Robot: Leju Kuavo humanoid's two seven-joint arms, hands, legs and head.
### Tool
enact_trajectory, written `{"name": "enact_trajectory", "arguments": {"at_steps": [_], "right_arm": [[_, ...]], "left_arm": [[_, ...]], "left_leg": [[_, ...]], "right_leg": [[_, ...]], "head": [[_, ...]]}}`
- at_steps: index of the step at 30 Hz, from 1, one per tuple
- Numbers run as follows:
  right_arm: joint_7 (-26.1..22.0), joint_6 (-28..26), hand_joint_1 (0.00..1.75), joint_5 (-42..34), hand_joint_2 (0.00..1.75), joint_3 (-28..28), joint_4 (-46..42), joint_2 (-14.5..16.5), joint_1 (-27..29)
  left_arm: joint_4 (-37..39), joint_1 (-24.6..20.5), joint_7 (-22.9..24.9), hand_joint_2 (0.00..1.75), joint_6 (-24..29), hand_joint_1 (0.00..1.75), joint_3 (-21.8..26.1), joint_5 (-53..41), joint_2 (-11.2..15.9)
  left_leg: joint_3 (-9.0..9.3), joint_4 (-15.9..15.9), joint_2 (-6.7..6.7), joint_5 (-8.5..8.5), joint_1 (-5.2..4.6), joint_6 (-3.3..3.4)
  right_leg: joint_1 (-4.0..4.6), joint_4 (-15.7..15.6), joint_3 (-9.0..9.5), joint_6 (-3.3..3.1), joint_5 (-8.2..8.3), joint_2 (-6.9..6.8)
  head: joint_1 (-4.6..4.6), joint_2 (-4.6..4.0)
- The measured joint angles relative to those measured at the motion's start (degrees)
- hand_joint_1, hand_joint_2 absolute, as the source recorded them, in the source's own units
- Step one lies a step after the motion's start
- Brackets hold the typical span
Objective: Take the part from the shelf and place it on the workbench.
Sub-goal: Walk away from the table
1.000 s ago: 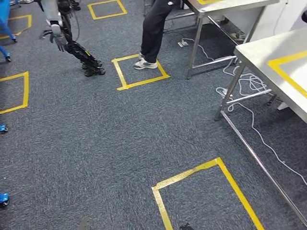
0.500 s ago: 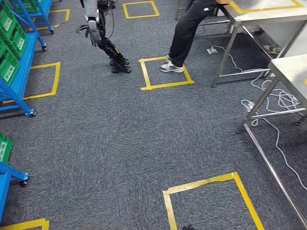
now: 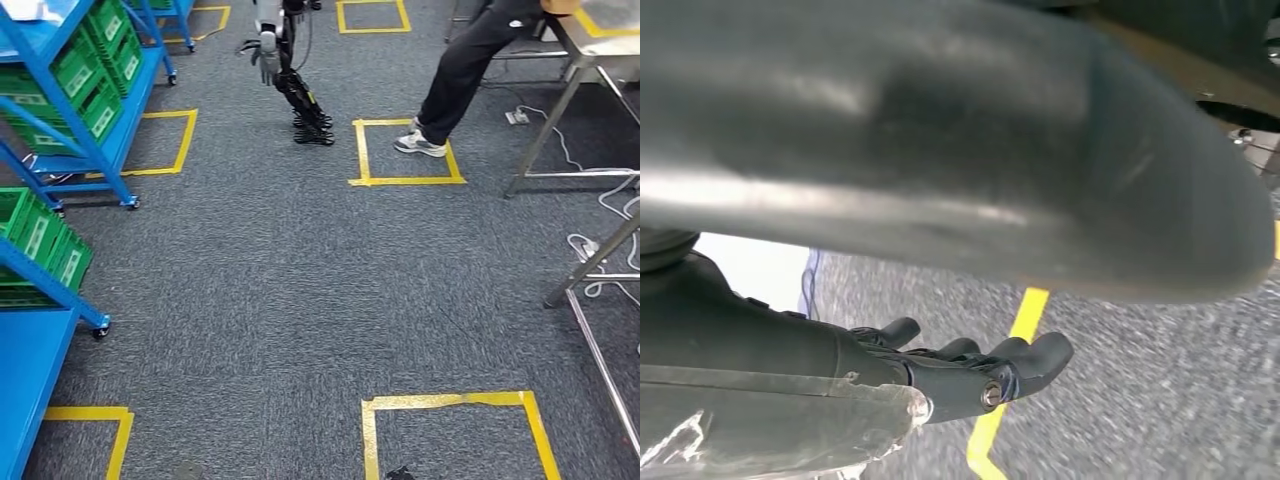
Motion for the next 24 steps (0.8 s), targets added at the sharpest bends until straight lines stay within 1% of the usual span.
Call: {"name": "enact_trajectory", "arguments": {"at_steps": [1, 2, 3, 4, 5, 6, 7, 8, 9, 10, 11, 12, 13, 14, 15, 16, 17, 18, 19, 20, 21, 22, 23, 24], "right_arm": [[-0.01, 0.0, 0.0, 0.05, 0.0, -0.01, 0.0, -0.01, 0.0], [-0.07, -0.02, 0.0, 0.11, 0.0, -0.01, 0.0, -0.02, -0.03], [-0.19, -0.05, 0.0, 0.17, 0.0, -0.02, -0.01, -0.03, -0.11], [-0.42, -0.12, 0.0, 0.24, 0.0, -0.03, -0.01, -0.04, -0.24], [-0.69, -0.23, 0.0, 0.29, 0.0, -0.04, -0.02, -0.05, -0.36], [-0.93, -0.32, 0.0, 0.33, 0.0, -0.08, -0.02, -0.07, -0.42], [-1.11, -0.39, 0.0, 0.36, 0.0, -0.14, -0.01, -0.1, -0.43], [-1.19, -0.42, 0.0, 0.38, 0.0, -0.23, -0.01, -0.13, -0.38], [-1.19, -0.42, 0.0, 0.41, 0.0, -0.35, 0.01, -0.18, -0.31], [-1.19, -0.42, 0.0, 0.44, 0.0, -0.46, 0.01, -0.23, -0.25], [-1.2, -0.42, 0.0, 0.46, 0.0, -0.54, 0.02, -0.27, -0.21], [-1.23, -0.44, 0.0, 0.48, 0.0, -0.6, 0.02, -0.3, -0.21], [-1.29, -0.46, 0.0, 0.49, 0.0, -0.61, 0.02, -0.32, -0.24], [-1.34, -0.49, 0.0, 0.5, 0.0, -0.63, 0.02, -0.32, -0.28], [-1.38, -0.52, 0.0, 0.5, 0.0, -0.64, 0.02, -0.32, -0.32], [-1.38, -0.54, 0.0, 0.51, 0.0, -0.65, 0.02, -0.32, -0.38], [-1.33, -0.56, 0.0, 0.53, 0.0, -0.68, 0.02, -0.32, -0.47], [-1.25, -0.56, 0.0, 0.55, 0.0, -0.71, 0.02, -0.32, -0.54], [-1.12, -0.55, 0.0, 0.55, 0.0, -0.75, 0.02, -0.31, -0.6], [-1.0, -0.53, 0.0, 0.56, 0.0, -0.79, 0.02, -0.3, -0.61], [-0.92, -0.51, 0.0, 0.55, 0.0, -0.81, 0.02, -0.28, -0.55], [-0.86, -0.49, 0.0, 0.55, 0.0, -0.84, 0.02, -0.27, -0.46], [-0.83, -0.48, 0.0, 0.54, 0.0, -0.86, 0.02, -0.29, -0.31], [-0.8, -0.48, 0.0, 0.52, 0.0, -0.89, 0.02, -0.32, -0.17]], "left_arm": [[0.0, -0.14, 0.0, 1.75, 0.01, 0.0, -0.01, -0.05, -0.08], [0.0, -0.18, 0.01, 1.75, -0.04, 0.0, -0.01, -0.13, -0.16], [0.0, -0.11, 0.03, 1.75, -0.14, 0.0, -0.01, -0.21, -0.18], [0.0, 0.04, 0.09, 1.75, -0.26, 0.0, -0.01, -0.29, -0.2], [0.0, 0.14, 0.14, 1.75, -0.39, 0.0, -0.01, -0.35, -0.21], [0.0, 0.11, 0.19, 1.75, -0.47, 0.0, -0.02, -0.39, -0.24], [0.0, 0.01, 0.21, 1.75, -0.51, 0.0, -0.03, -0.42, -0.29], [0.0, -0.12, 0.21, 1.75, -0.52, 0.0, -0.03, -0.41, -0.33], [0.0, -0.19, 0.2, 1.75, -0.52, 0.0, -0.03, -0.38, -0.37], [0.0, -0.17, 0.19, 1.75, -0.5, 0.0, -0.02, -0.34, -0.38], [0.0, -0.12, 0.16, 1.75, -0.49, 0.0, -0.01, -0.32, -0.36], [0.0, -0.07, 0.11, 1.75, -0.49, 0.0, -0.01, -0.31, -0.35], [0.0, -0.06, 0.07, 1.75, -0.49, 0.0, 0.0, -0.31, -0.36], [0.0, -0.13, 0.02, 1.75, -0.49, 0.0, 0.0, -0.31, -0.36], [0.0, -0.2, -0.06, 1.75, -0.49, 0.0, 0.0, -0.29, -0.36], [0.0, -0.22, -0.15, 1.75, -0.48, 0.0, 0.0, -0.25, -0.35], [0.0, -0.18, -0.25, 1.75, -0.46, 0.0, 0.01, -0.18, -0.32], [0.0, -0.05, -0.33, 1.75, -0.44, 0.0, 0.02, -0.07, -0.3], [0.0, 0.1, -0.38, 1.75, -0.42, 0.0, 0.03, 0.03, -0.27], [0.0, 0.19, -0.34, 1.75, -0.44, 0.0, 0.05, 0.11, -0.24], [0.0, 0.18, -0.29, 1.75, -0.49, 0.0, 0.06, 0.15, -0.22], [0.0, 0.09, -0.22, 1.75, -0.56, 0.0, 0.07, 0.15, -0.2], [0.0, -0.03, -0.15, 1.75, -0.63, 0.0, 0.07, 0.15, -0.2], [0.0, -0.11, -0.08, 1.75, -0.7, 0.0, 0.07, 0.16, -0.2]], "left_leg": [[0.49, -1.16, 0.52, -0.01, -0.17, 0.33], [0.49, -1.5, 0.05, -0.11, -0.29, 0.66], [0.44, -1.49, -0.63, -0.03, -0.21, 0.98], [0.47, -1.58, -1.33, 0.03, -0.09, 1.21], [0.52, -1.67, -2.0, 0.12, 0.07, 1.47], [0.57, -1.75, -2.64, 0.23, 0.25, 1.74], [0.56, -1.75, -3.33, 0.27, 0.34, 1.94], [0.52, -1.75, -4.08, 0.3, 0.37, 2.11], [0.51, -1.75, -4.91, 0.32, 0.38, 2.2], [0.52, -1.74, -5.79, 0.33, 0.38, 2.21], [0.57, -1.72, -6.69, 0.36, 0.4, 2.18], [0.63, -1.7, -7.6, 0.4, 0.44, 2.09], [0.67, -1.68, -8.45, 0.44, 0.51, 1.94], [0.62, -1.56, -9.26, 0.46, 0.48, 1.7], [0.48, -1.48, -9.98, 0.55, 0.48, 1.4], [0.27, -1.47, -10.62, 0.68, 0.51, 1.06], [0.05, -1.53, -11.22, 0.87, 0.57, 0.68], [-0.13, -1.7, -11.83, 1.11, 0.71, 0.31], [-0.32, -1.66, -11.44, 1.06, 0.73, -0.01], [-0.76, -0.93, -10.24, 0.48, 0.67, -0.31], [-1.65, 0.88, -8.58, -0.76, 0.56, -0.56], [-3.04, 3.82, -6.6, -2.57, 0.47, -0.75], [-4.86, 7.64, -5.39, -4.57, 0.46, -0.91], [-6.62, 11.39, -4.88, -6.17, 0.5, -1.01]], "right_leg": [[0.19, 0.0, 0.12, 0.27, -0.15, -0.64], [0.33, -0.03, 0.26, 0.53, -0.27, -1.34], [0.28, -0.11, 0.5, 0.83, -0.37, -1.7], [0.17, 0.17, 0.54, 1.18, -0.76, -1.06], [0.05, 1.36, 0.14, 1.54, -1.64, 0.24], [-0.09, 3.72, -0.88, 1.87, -3.04, 2.0], [-0.17, 7.23, -2.56, 2.07, -4.82, 3.68], [-0.2, 11.23, -4.5, 2.17, -6.54, 4.62], [-0.22, 14.53, -6.22, 2.2, -7.59, 5.07], [-0.23, 16.17, -7.24, 2.17, -7.62, 5.29], [-0.25, 15.54, -7.19, 2.09, -6.52, 5.47], [-0.31, 12.9, -6.14, 1.98, -4.58, 5.78], [-0.46, 8.91, -4.38, 1.93, -2.37, 6.8], [-0.68, 5.01, -2.63, 1.87, -0.85, 8.24], [-0.86, 2.21, -1.34, 1.79, 0.03, 9.48], [-0.96, 0.66, -0.63, 1.65, 0.28, 10.41], [-0.91, 0.31, -0.47, 1.38, 0.15, 10.5], [-0.84, 0.3, -0.45, 1.02, 0.3, 9.9], [-0.8, 0.21, -0.44, 0.63, 0.46, 9.25], [-0.81, 0.09, -0.43, 0.23, 0.61, 8.54], [-0.85, -0.04, -0.43, -0.11, 0.72, 7.74], [-0.8, -0.1, -0.45, -0.36, 0.73, 6.91], [-0.72, -0.11, -0.48, -0.53, 0.68, 6.02], [-0.64, -0.11, -0.52, -0.63, 0.62, 5.07]], "head": [[0.0, 0.0], [0.0, 0.0], [0.04, 0.0], [0.11, 0.0], [0.18, 0.0], [0.27, 0.0], [0.39, 0.0], [0.45, 0.0], [0.5, 0.0], [0.53, 0.0], [0.55, 0.0], [0.55, 0.0], [0.56, 0.0], [0.58, 0.0], [0.57, 0.0], [0.58, 0.0], [0.57, 0.0], [0.55, 0.0], [0.56, 0.0], [0.35, 0.0], [0.15, 0.0], [-0.06, 0.0], [-0.27, 0.0], [-0.28, 0.0]]}}
